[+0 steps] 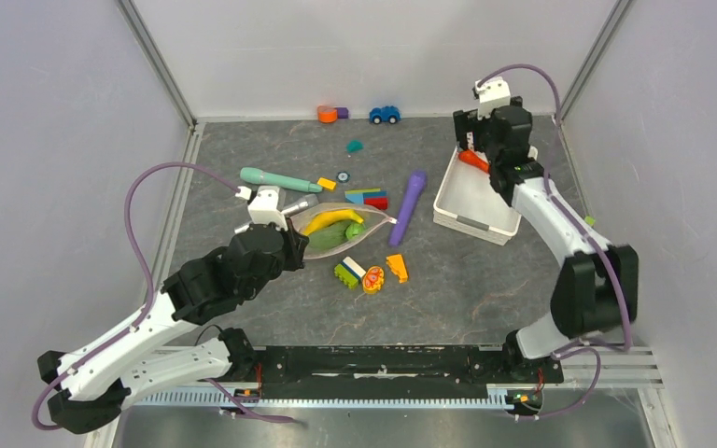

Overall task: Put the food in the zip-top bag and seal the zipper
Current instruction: Pick up the fake vegetable from the bin.

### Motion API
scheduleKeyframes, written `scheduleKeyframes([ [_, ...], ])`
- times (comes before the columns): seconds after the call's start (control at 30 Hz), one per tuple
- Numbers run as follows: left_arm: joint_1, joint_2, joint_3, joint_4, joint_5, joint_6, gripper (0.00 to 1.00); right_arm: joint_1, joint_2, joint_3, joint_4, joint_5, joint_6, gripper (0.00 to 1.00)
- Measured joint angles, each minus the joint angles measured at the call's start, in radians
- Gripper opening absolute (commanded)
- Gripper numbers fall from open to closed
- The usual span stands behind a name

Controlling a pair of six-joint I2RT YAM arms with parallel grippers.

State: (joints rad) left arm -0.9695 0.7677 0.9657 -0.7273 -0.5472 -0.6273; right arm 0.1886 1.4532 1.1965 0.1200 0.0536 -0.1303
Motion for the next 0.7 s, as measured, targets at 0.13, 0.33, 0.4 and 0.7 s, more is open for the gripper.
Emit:
scheduleKeyframes([
  [0.13,0.001,0.000,0.000,0.000,0.000,0.000,0.02,-0.022,0.170,0.013,-0.049,0.229,-0.029,0.98],
  [0.33,0.006,0.010,0.000,0.000,0.000,0.000,0.02,-0.071,0.312,0.029,-0.057,0.395,-0.043,0.90],
  [0.4,0.006,0.013,0.000,0.000,0.000,0.000,0.02,-0.084,0.348,0.032,-0.030,0.420,-0.052,0.85],
  [0.7,0.010,0.017,0.000,0.000,0.000,0.000,0.02,-0.106,0.489,0.032,0.059,0.418,-0.077,0.69],
])
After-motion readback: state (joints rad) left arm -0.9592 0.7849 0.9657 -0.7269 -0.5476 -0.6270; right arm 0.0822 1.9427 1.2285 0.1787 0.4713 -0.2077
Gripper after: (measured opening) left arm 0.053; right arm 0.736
